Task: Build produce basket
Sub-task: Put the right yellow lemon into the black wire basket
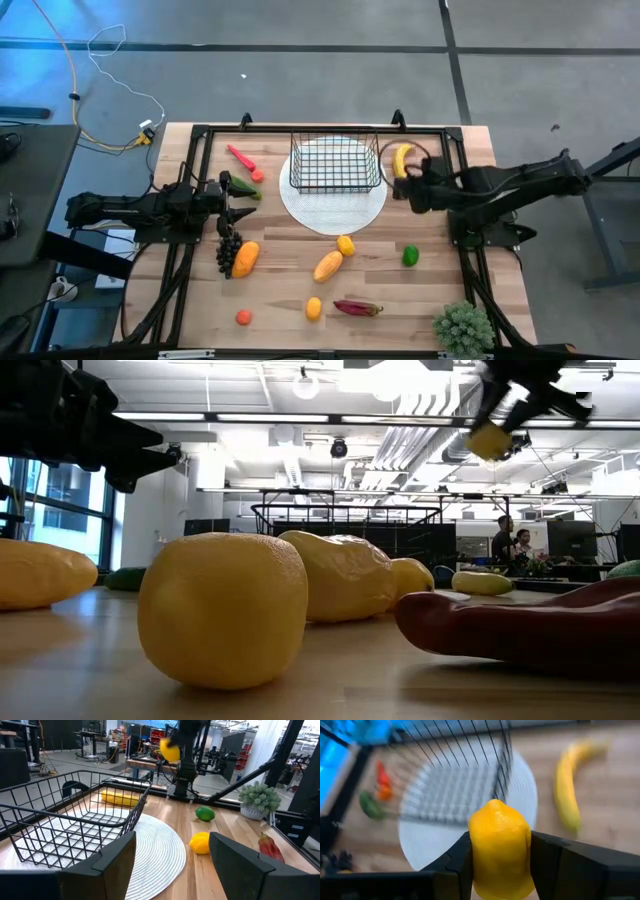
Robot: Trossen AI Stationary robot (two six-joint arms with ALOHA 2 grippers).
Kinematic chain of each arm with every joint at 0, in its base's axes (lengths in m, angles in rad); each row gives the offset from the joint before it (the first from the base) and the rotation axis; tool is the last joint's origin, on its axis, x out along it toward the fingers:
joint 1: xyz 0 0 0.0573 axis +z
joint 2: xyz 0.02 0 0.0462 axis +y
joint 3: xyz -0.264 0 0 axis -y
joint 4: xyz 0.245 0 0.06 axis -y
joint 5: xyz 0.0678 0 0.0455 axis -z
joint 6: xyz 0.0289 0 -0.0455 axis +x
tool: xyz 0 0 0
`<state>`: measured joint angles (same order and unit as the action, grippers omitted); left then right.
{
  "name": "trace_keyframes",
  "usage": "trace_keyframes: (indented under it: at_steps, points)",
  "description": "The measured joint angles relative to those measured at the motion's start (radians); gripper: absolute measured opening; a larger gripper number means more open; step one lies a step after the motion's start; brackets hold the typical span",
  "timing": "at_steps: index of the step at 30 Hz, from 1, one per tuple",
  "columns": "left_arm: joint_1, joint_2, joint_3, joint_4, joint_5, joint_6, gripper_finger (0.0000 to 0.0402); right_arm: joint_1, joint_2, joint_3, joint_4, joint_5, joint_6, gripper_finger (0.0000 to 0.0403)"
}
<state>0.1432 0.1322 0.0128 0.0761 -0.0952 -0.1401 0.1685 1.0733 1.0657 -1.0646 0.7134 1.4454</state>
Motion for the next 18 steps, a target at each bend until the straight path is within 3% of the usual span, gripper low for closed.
trace_keyframes:
  at_steps: [5, 10, 14, 18]
  points:
    - [0.000, 0.000, 0.000, 0.000, -0.002, 0.002, 0.0239, -0.106, 0.000, 0.034, 0.163, 0.045, -0.275, 0.0121]
    - [0.000, 0.000, 0.000, 0.001, -0.023, -0.005, 0.0239, -0.229, 0.013, 0.033, 0.356, -0.036, -0.548, 0.0121]
    - [0.000, 0.000, 0.000, 0.003, -0.018, -0.164, 0.0239, -0.329, 0.040, 0.033, 0.473, -0.164, -0.702, 0.0122]
    - [0.000, 0.000, 0.000, 0.003, -0.018, -0.390, 0.0239, -0.418, 0.096, 0.033, 0.517, -0.300, -0.748, 0.0122]
